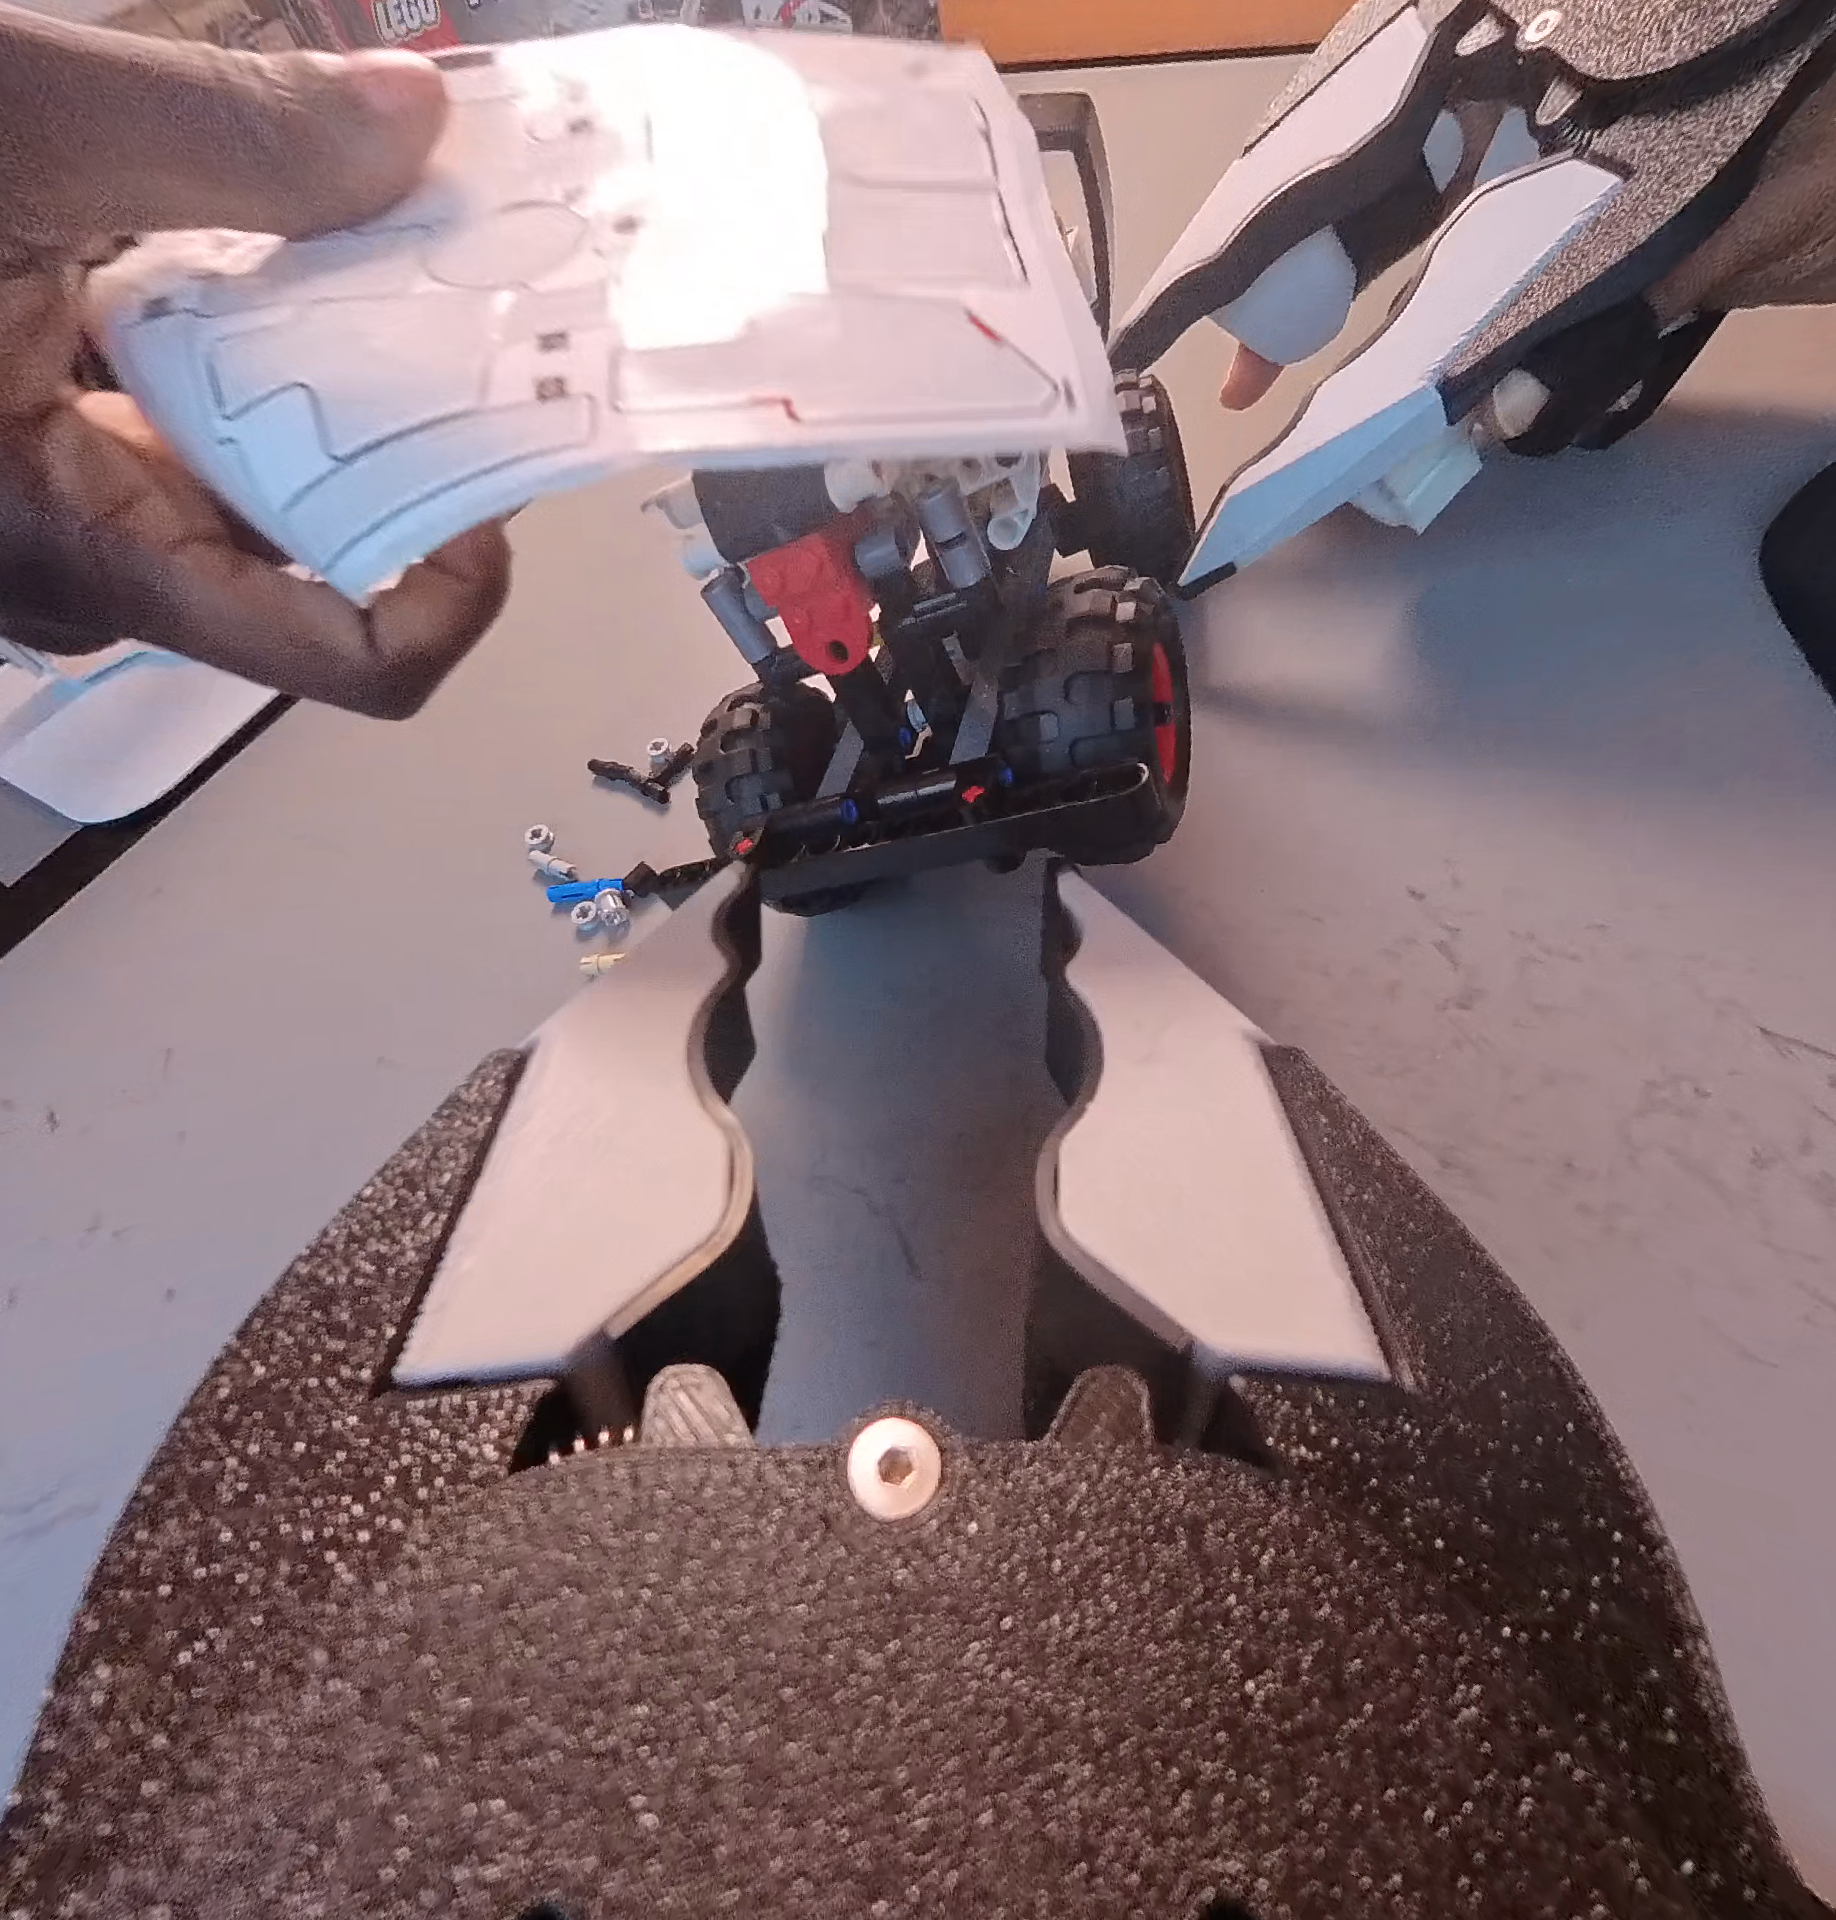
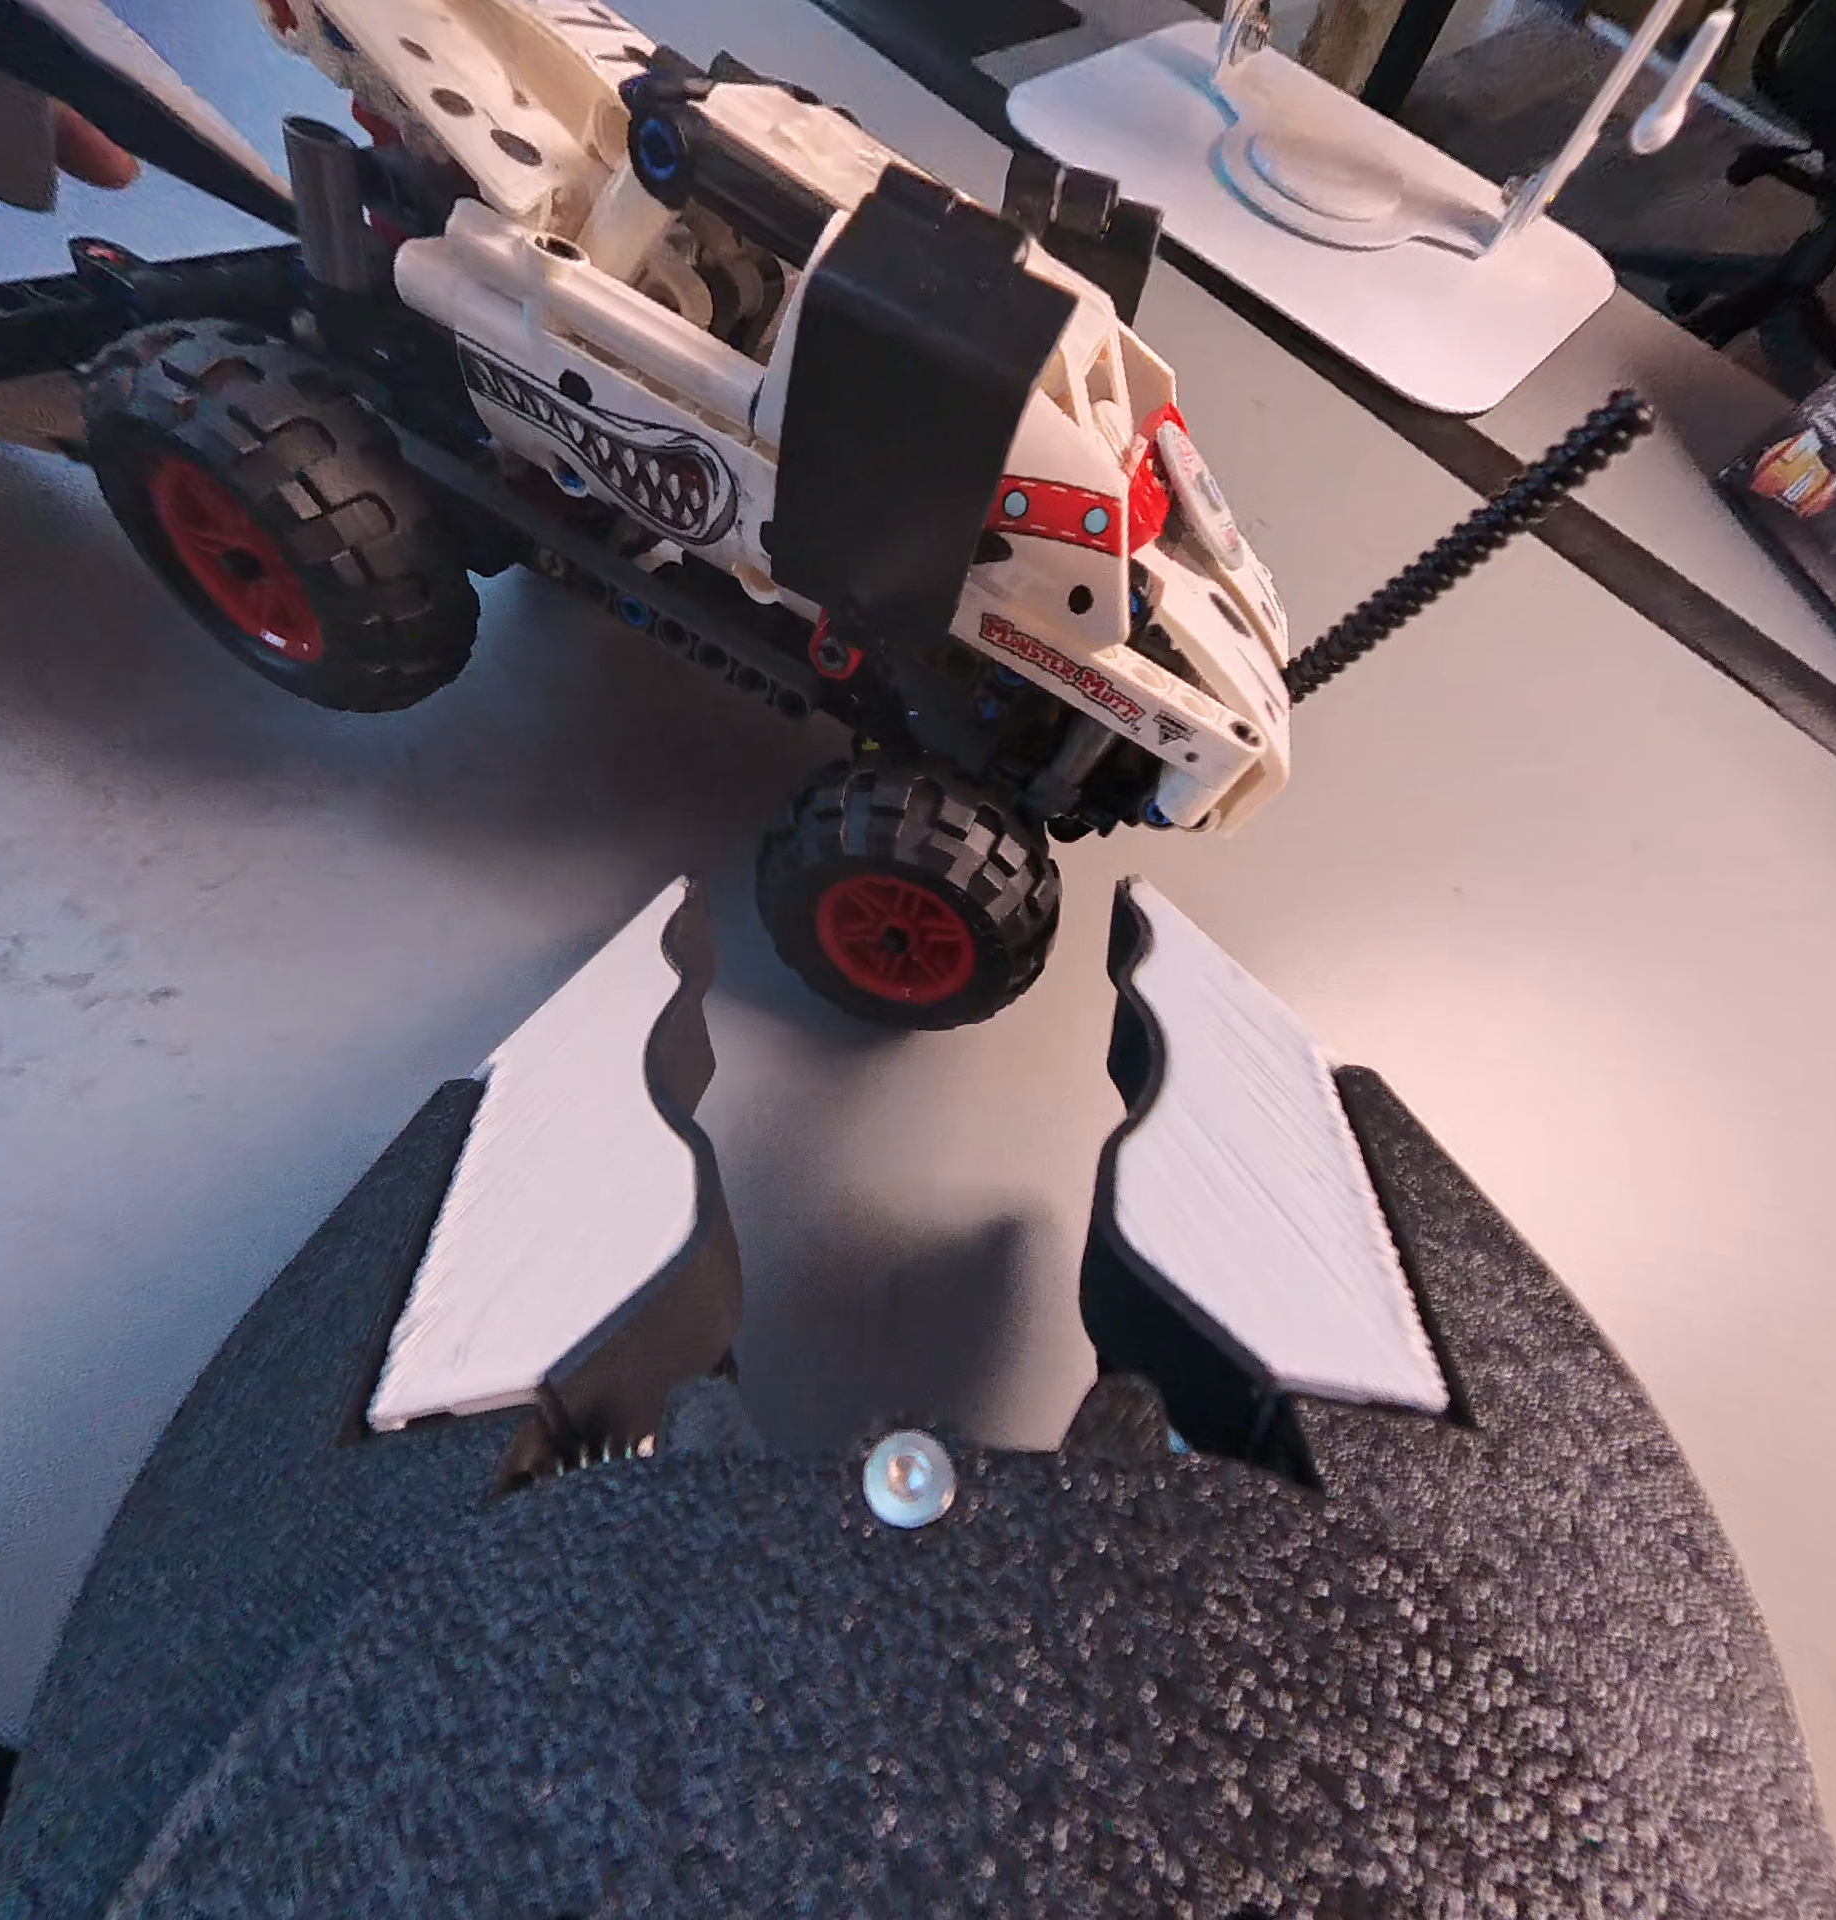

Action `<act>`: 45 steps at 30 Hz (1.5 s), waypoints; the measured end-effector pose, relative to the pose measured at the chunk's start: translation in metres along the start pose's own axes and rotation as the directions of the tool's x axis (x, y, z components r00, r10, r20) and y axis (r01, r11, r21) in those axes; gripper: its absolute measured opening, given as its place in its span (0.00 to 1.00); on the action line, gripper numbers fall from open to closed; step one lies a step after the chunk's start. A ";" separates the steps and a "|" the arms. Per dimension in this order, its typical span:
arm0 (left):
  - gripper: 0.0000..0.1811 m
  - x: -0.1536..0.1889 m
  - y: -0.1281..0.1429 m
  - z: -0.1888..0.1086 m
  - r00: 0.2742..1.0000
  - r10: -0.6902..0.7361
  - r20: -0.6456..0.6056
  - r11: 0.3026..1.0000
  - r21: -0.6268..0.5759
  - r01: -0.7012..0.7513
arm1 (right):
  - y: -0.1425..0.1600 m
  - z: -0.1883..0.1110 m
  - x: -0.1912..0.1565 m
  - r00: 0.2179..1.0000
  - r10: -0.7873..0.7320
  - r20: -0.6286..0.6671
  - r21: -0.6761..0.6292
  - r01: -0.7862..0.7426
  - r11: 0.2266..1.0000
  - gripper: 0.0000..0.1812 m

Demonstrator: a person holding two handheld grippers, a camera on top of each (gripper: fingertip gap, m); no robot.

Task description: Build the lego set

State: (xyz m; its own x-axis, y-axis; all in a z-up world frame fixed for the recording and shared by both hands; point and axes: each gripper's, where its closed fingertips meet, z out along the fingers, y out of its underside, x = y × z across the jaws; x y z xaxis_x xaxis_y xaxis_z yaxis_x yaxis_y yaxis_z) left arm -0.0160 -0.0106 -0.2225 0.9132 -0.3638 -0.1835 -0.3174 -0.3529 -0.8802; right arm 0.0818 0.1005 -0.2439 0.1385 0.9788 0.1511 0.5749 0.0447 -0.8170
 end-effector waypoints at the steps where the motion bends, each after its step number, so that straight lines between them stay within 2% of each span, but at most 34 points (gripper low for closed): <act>1: 0.32 0.000 0.001 0.001 1.000 -0.002 -0.002 1.000 -0.006 0.002 | 0.000 0.000 0.000 1.000 -0.006 -0.003 0.002 0.006 1.000 0.42; 6: 0.40 -0.001 0.000 0.000 1.000 -0.010 0.006 1.000 -0.001 0.010 | -0.004 -0.006 0.004 0.999 0.028 -0.016 0.045 -0.027 0.999 0.42; 14: 0.45 -0.019 -0.003 -0.009 0.992 -0.097 0.082 0.995 0.018 0.096 | -0.005 -0.015 0.004 0.998 0.014 -0.054 0.086 -0.009 0.996 0.44; 22: 0.47 -0.023 -0.002 -0.012 0.987 -0.131 0.097 0.991 0.012 0.131 | -0.005 -0.018 0.001 0.998 0.001 -0.065 0.084 0.004 0.996 0.45; 27: 0.47 -0.022 -0.003 -0.014 0.987 -0.102 0.124 0.995 0.000 0.103 | -0.005 -0.022 -0.009 0.996 -0.049 -0.073 0.090 0.056 0.994 0.45; 32: 0.47 -0.025 -0.003 -0.015 0.983 -0.142 0.117 0.990 0.015 0.141 | -0.008 -0.023 -0.004 0.998 0.002 -0.067 0.114 0.006 0.993 0.44; 38: 0.46 -0.020 -0.002 -0.012 0.988 -0.084 0.128 0.996 -0.007 0.086 | -0.010 -0.025 -0.005 0.996 -0.021 -0.087 0.130 0.032 0.991 0.44; 45: 0.45 -0.023 -0.004 -0.016 0.985 -0.113 0.129 0.994 0.020 0.111 | -0.013 -0.028 -0.002 0.996 0.002 -0.092 0.159 0.012 0.987 0.42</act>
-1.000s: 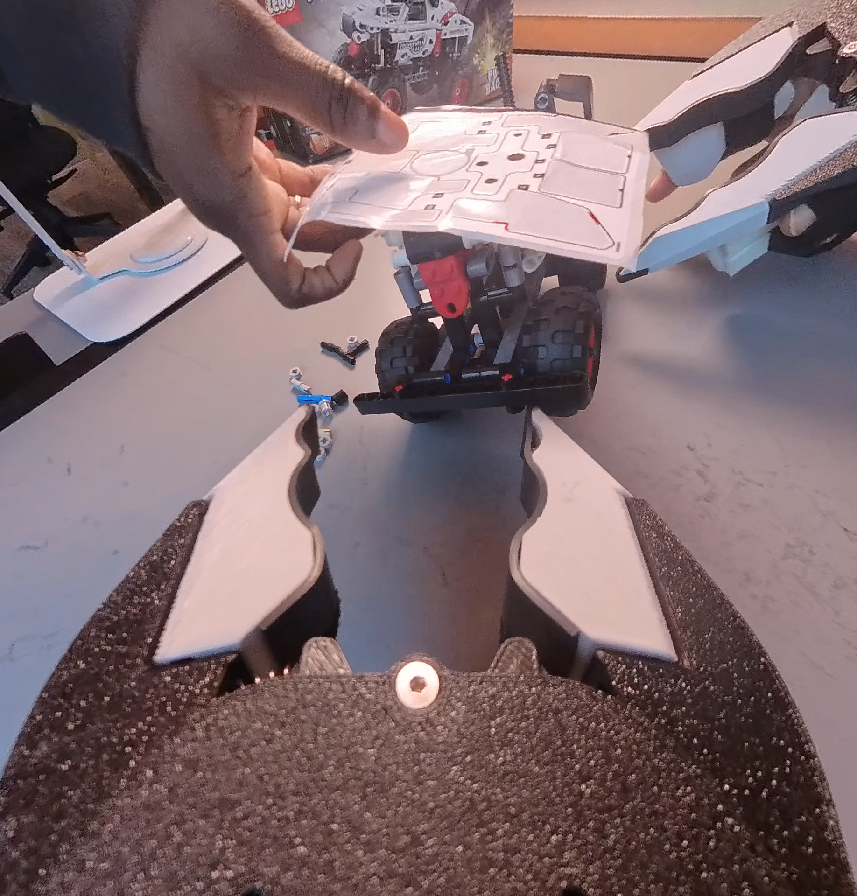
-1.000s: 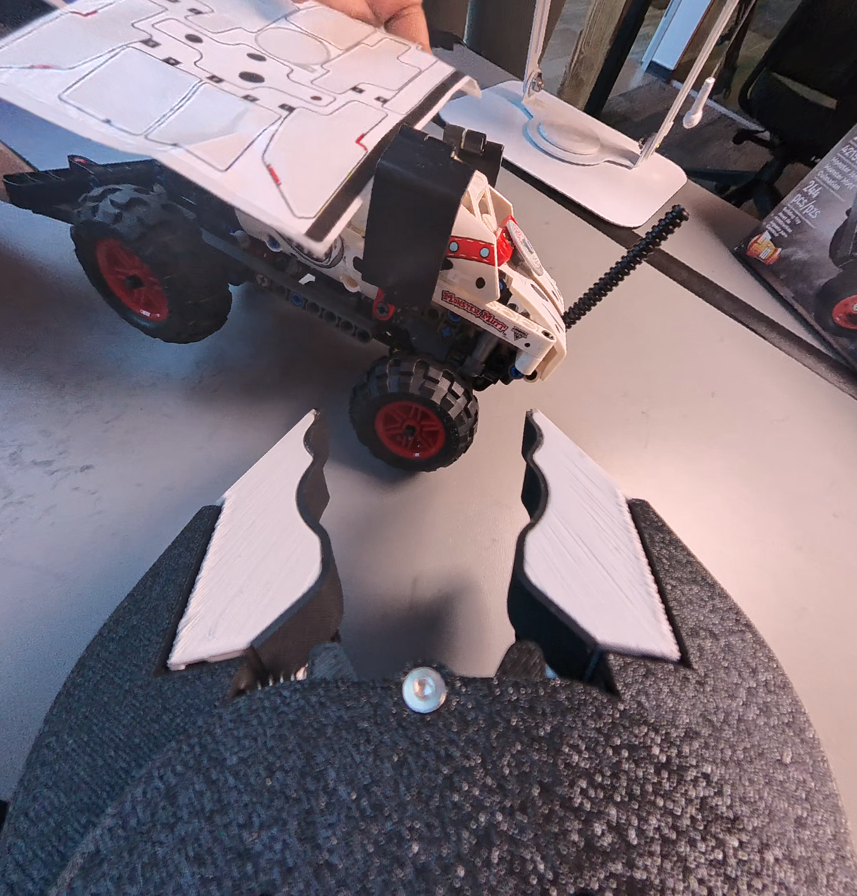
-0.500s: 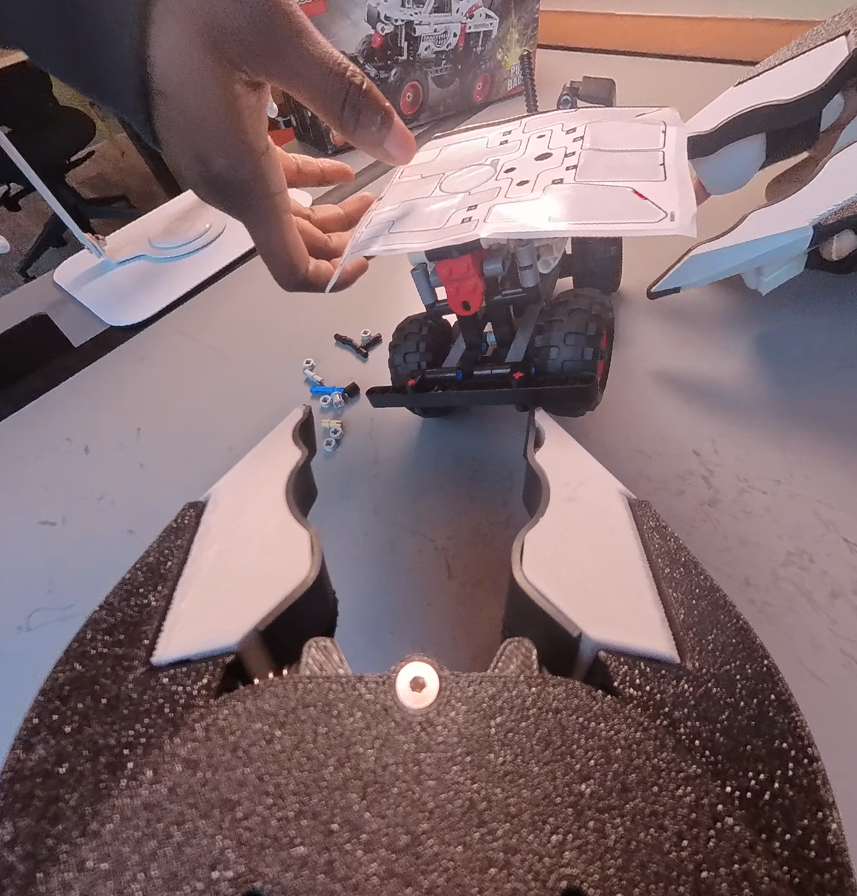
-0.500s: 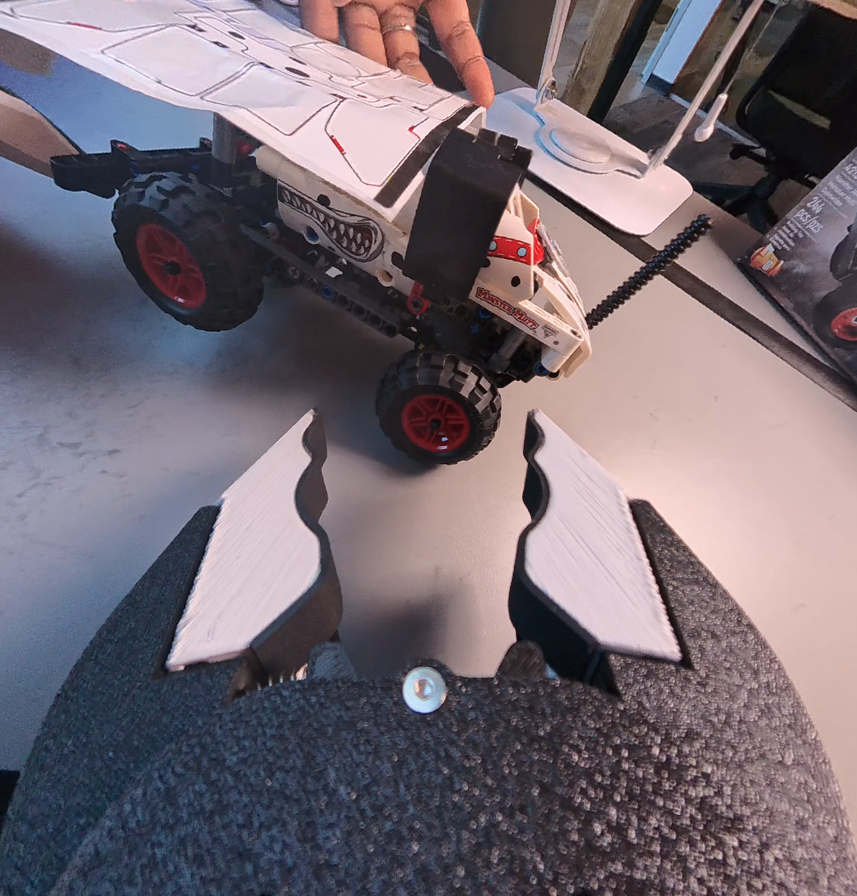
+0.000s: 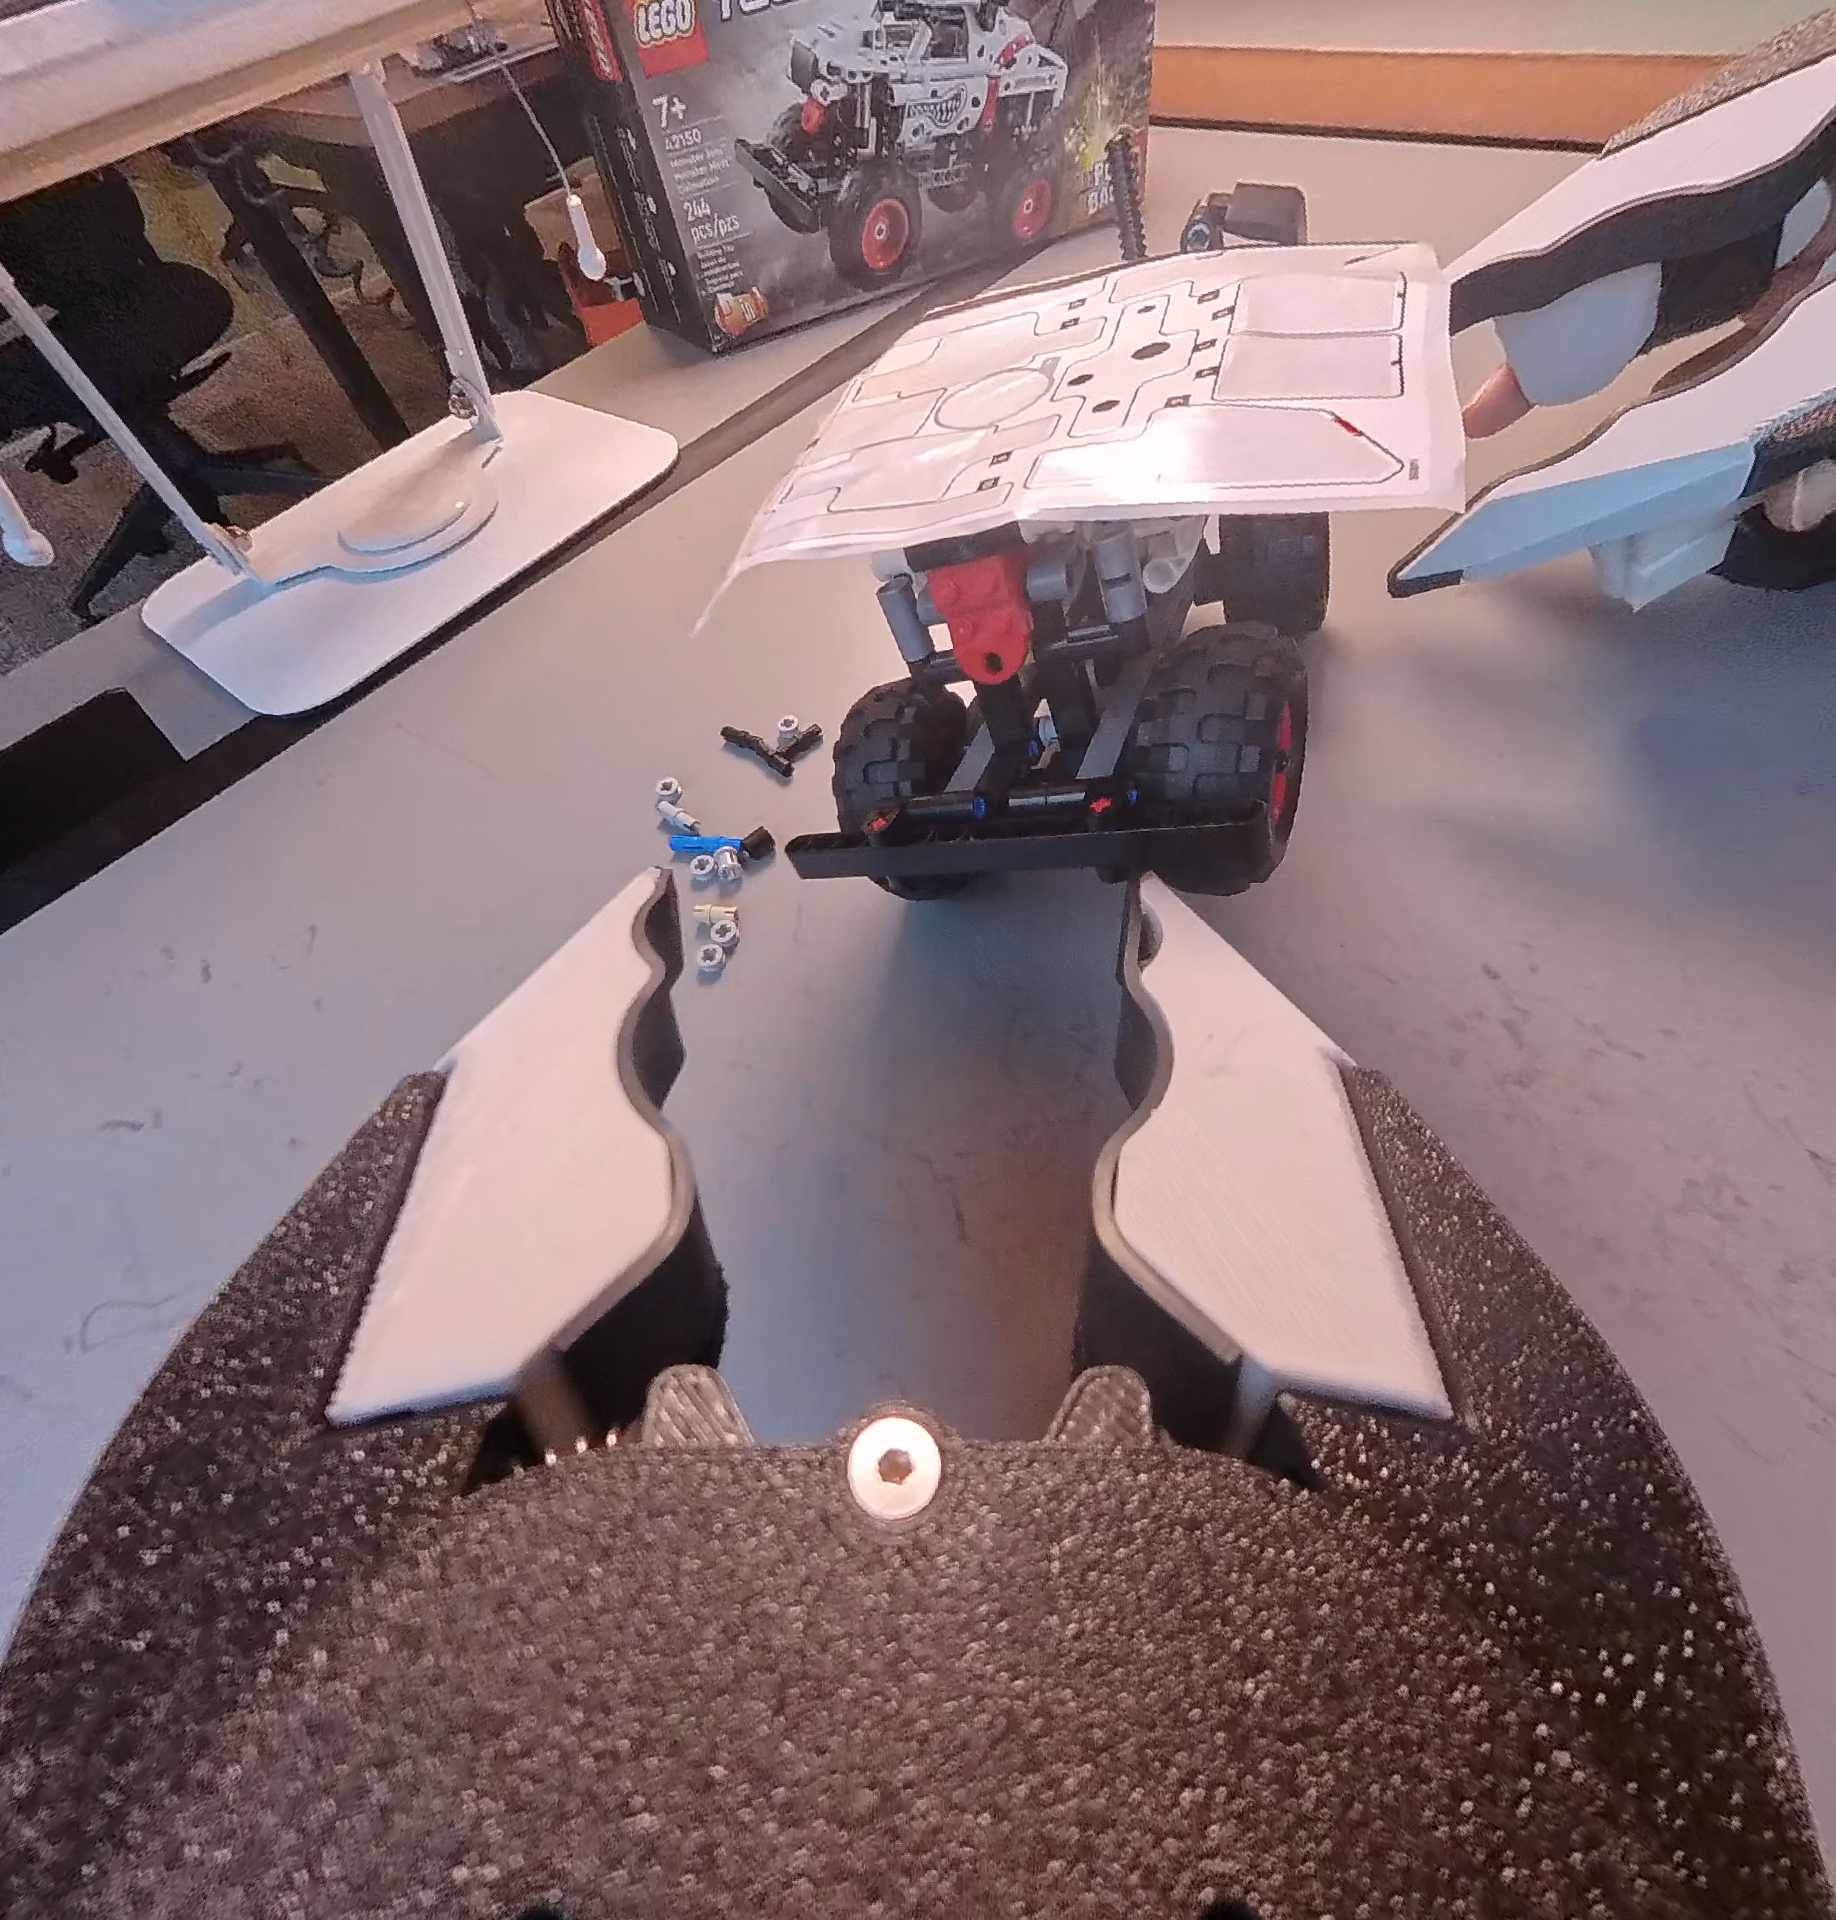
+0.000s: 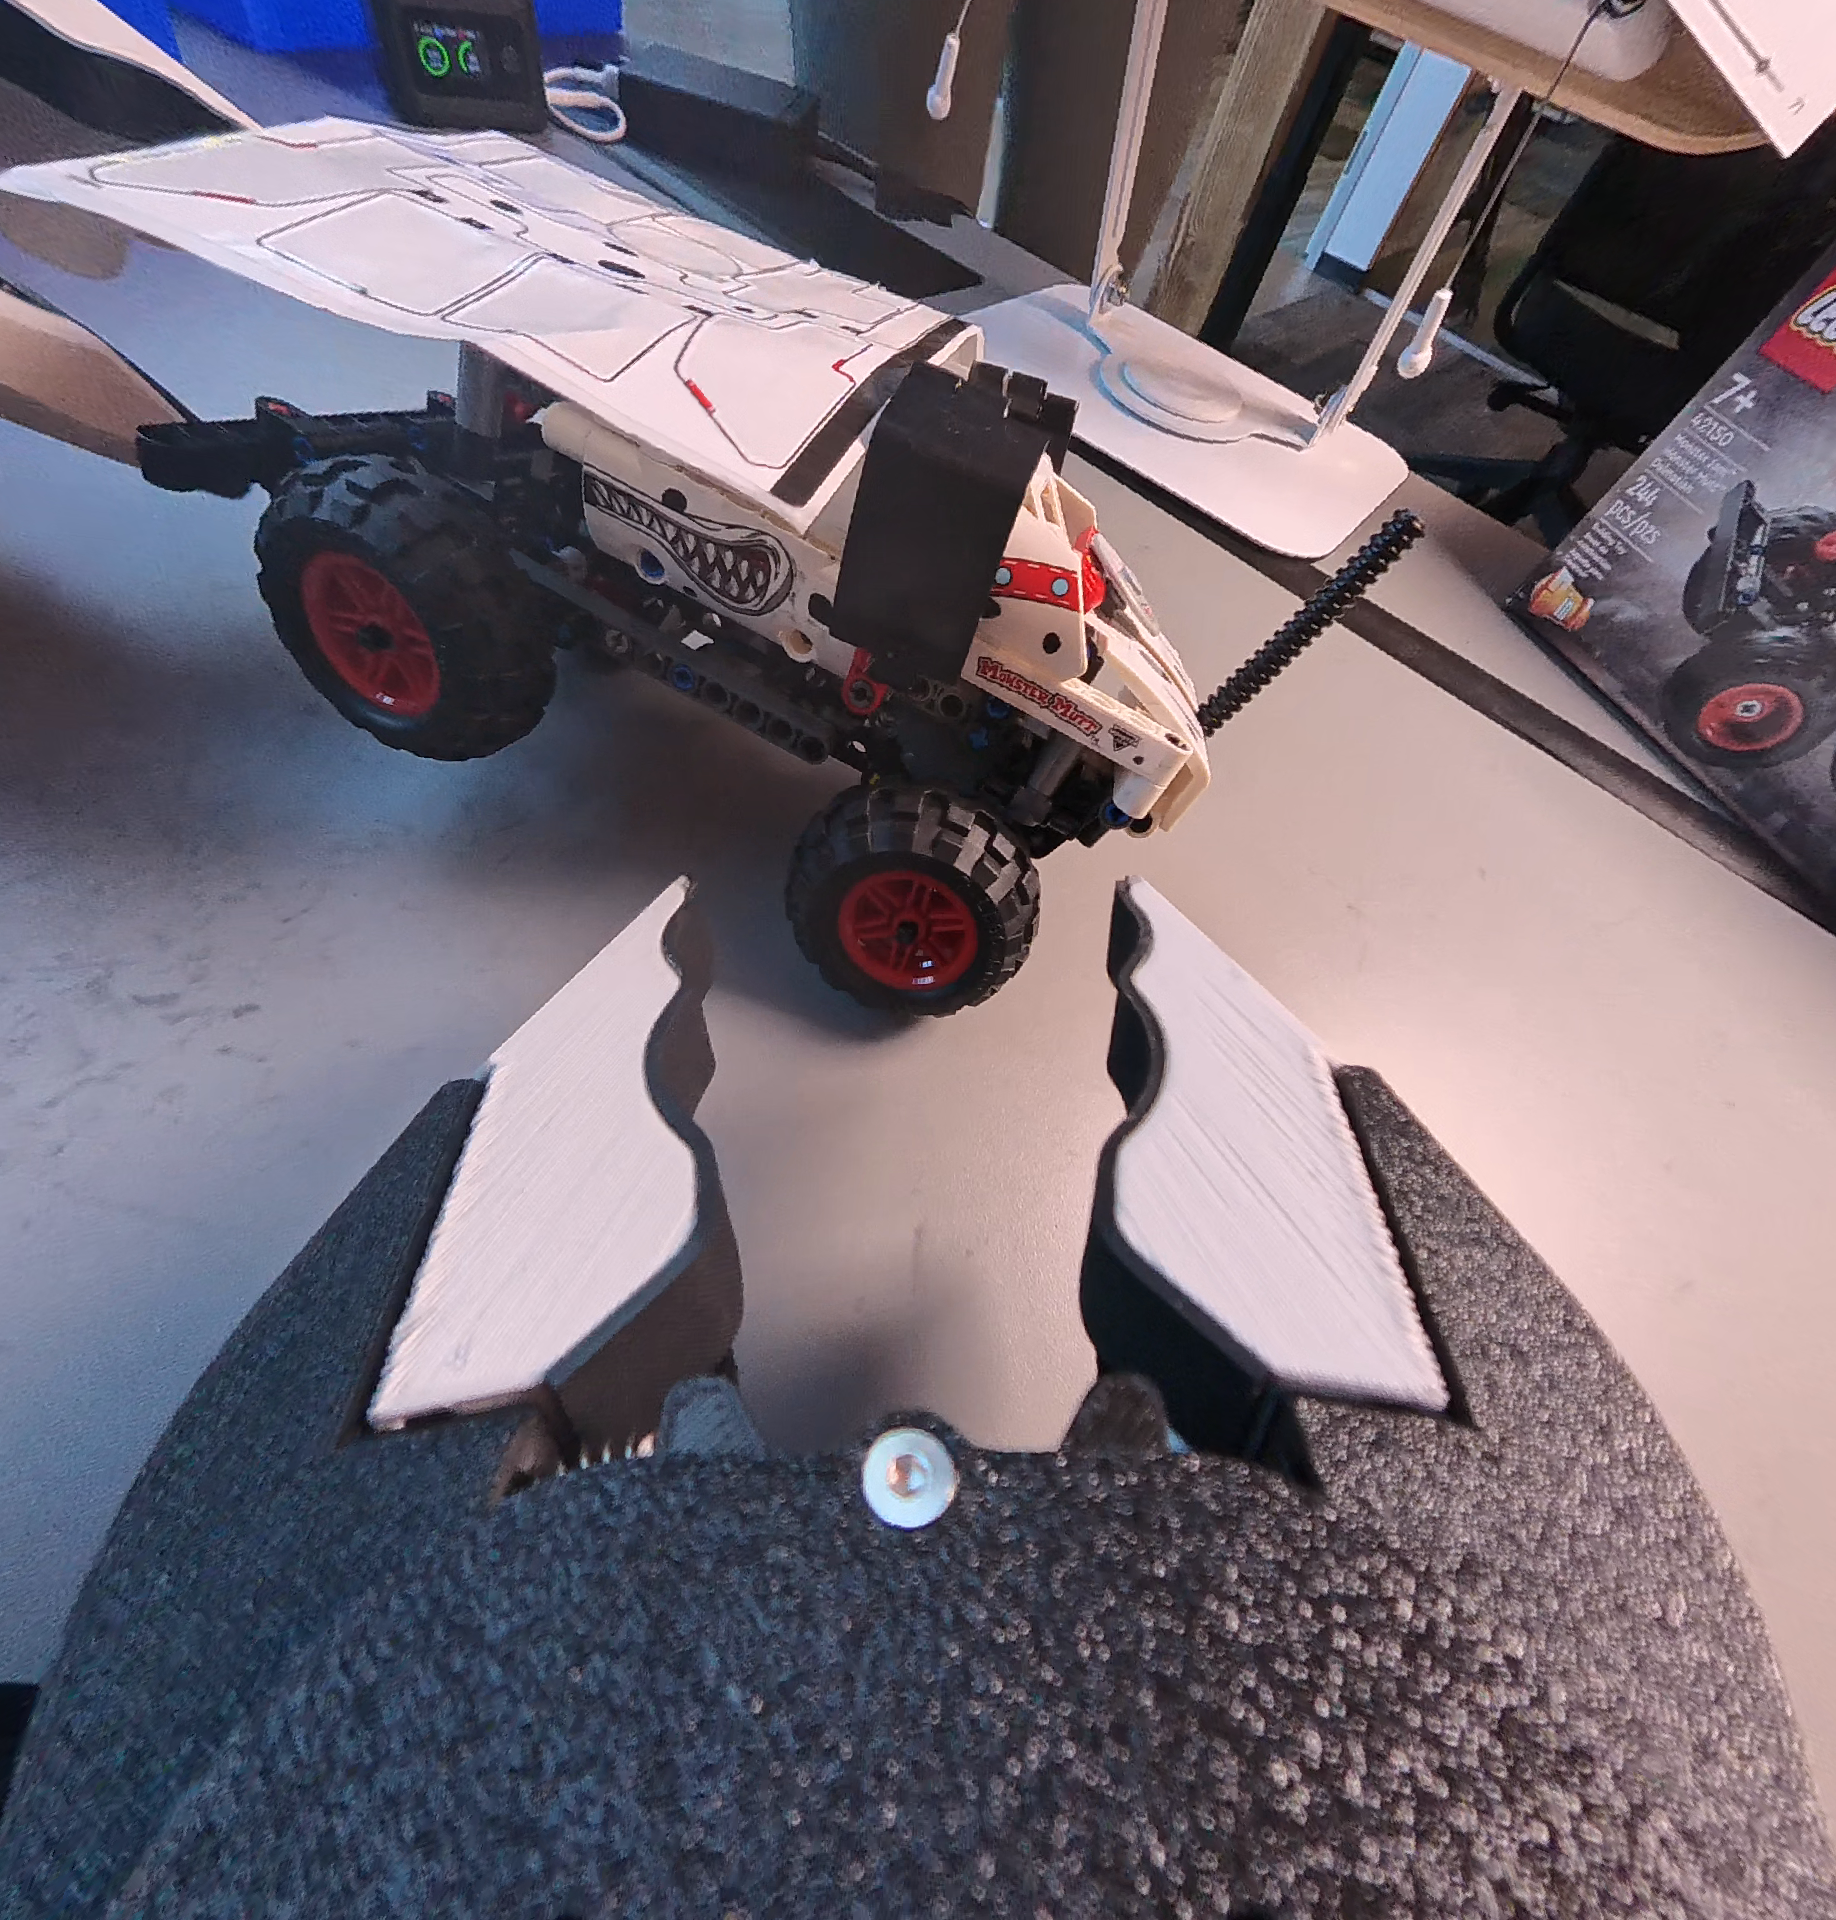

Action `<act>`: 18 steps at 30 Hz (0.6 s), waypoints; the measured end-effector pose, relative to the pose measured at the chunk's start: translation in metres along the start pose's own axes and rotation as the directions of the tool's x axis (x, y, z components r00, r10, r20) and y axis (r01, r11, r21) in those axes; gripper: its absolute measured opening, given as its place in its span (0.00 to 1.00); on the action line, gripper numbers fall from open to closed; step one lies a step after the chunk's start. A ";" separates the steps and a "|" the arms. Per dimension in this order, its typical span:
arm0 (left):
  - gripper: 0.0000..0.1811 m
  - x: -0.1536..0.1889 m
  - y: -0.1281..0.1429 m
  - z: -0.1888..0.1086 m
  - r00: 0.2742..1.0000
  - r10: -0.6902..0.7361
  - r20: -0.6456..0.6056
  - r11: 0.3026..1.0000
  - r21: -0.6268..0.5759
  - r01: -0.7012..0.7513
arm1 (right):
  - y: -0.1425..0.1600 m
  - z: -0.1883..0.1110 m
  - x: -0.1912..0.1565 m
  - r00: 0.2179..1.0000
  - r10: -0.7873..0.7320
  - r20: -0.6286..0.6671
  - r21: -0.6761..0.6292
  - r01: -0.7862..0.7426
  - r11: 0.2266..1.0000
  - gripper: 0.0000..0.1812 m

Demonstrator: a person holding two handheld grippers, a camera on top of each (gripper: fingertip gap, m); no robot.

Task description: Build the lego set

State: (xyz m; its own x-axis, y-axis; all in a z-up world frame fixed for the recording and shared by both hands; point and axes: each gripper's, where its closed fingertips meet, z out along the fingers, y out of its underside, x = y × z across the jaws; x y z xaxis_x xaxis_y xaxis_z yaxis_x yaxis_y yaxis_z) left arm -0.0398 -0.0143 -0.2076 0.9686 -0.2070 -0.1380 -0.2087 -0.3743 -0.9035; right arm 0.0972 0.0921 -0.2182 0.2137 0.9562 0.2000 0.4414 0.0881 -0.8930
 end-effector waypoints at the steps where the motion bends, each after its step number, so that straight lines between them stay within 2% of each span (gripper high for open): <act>1: 0.45 0.000 0.000 0.000 1.000 0.001 0.002 1.000 0.001 -0.001 | -0.001 0.000 0.000 1.000 -0.003 -0.002 0.005 0.003 1.000 0.42; 8: 0.44 0.000 0.001 -0.001 1.000 0.008 0.014 1.000 -0.011 -0.008 | -0.007 -0.002 -0.009 0.998 -0.061 -0.003 0.033 0.061 0.998 0.41; 13: 0.43 -0.003 0.000 -0.002 1.000 -0.014 0.028 1.000 -0.013 0.014 | -0.008 -0.002 -0.008 0.999 -0.045 -0.001 0.044 0.045 0.998 0.41; 18: 0.44 -0.001 0.003 -0.008 0.994 -0.109 0.001 0.992 -0.066 0.109 | -0.019 -0.007 -0.014 0.999 -0.039 0.028 0.097 0.036 0.995 0.41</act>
State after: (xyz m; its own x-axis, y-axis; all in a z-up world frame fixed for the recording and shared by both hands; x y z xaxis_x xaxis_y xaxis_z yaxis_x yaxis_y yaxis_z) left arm -0.0426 -0.0229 -0.2071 0.9856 -0.1644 -0.0392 -0.1107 -0.4532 -0.8845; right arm 0.0918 0.0748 -0.2015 0.1715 0.9596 0.2233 0.3626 0.1492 -0.9199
